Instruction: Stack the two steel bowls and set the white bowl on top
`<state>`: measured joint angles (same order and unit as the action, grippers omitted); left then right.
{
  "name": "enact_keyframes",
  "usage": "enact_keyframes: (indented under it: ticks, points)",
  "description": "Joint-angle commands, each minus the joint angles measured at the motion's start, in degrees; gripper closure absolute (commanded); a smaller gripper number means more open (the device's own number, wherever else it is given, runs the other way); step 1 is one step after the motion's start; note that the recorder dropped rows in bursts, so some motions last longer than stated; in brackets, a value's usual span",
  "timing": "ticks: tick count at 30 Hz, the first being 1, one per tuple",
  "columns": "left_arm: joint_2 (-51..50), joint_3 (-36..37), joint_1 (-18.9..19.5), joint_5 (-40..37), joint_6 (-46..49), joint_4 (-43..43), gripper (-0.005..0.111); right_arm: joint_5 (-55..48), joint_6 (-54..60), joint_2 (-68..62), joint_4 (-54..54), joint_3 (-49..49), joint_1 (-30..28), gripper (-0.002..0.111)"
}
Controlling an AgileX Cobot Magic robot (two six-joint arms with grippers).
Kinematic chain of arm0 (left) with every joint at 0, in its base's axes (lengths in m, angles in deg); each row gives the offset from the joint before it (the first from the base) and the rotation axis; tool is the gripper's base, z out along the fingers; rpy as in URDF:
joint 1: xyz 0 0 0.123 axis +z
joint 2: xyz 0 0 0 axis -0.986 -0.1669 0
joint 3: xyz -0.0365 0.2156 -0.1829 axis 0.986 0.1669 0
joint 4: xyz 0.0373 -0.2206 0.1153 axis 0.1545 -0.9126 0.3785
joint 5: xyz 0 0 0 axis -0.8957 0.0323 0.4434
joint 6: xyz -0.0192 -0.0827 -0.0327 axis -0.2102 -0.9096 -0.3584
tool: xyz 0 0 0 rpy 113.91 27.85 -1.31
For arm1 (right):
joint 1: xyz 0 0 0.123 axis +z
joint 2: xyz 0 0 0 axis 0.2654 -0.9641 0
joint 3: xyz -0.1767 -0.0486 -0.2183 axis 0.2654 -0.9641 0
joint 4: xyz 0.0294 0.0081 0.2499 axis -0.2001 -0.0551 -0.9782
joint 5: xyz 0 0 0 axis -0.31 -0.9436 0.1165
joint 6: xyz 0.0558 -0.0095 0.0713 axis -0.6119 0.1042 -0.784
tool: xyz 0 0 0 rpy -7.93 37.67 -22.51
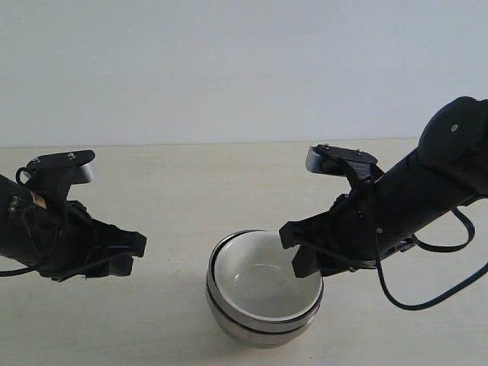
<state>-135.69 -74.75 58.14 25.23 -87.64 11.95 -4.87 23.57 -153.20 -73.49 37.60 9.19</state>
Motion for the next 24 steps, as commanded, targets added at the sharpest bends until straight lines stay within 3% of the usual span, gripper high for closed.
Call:
enact_keyframes:
  ticks: [1, 24]
  points:
    - [-0.14, -0.27, -0.32, -0.07, 0.22, -0.49, 0.066, -0.92, 0.39, 0.14, -0.60, -0.12, 0.09, 0.070]
    - [-0.14, -0.27, -0.32, 0.31, 0.40, -0.49, 0.066, -1.46, 0.29, 2.88, -1.15, -0.12, 0.09, 0.070]
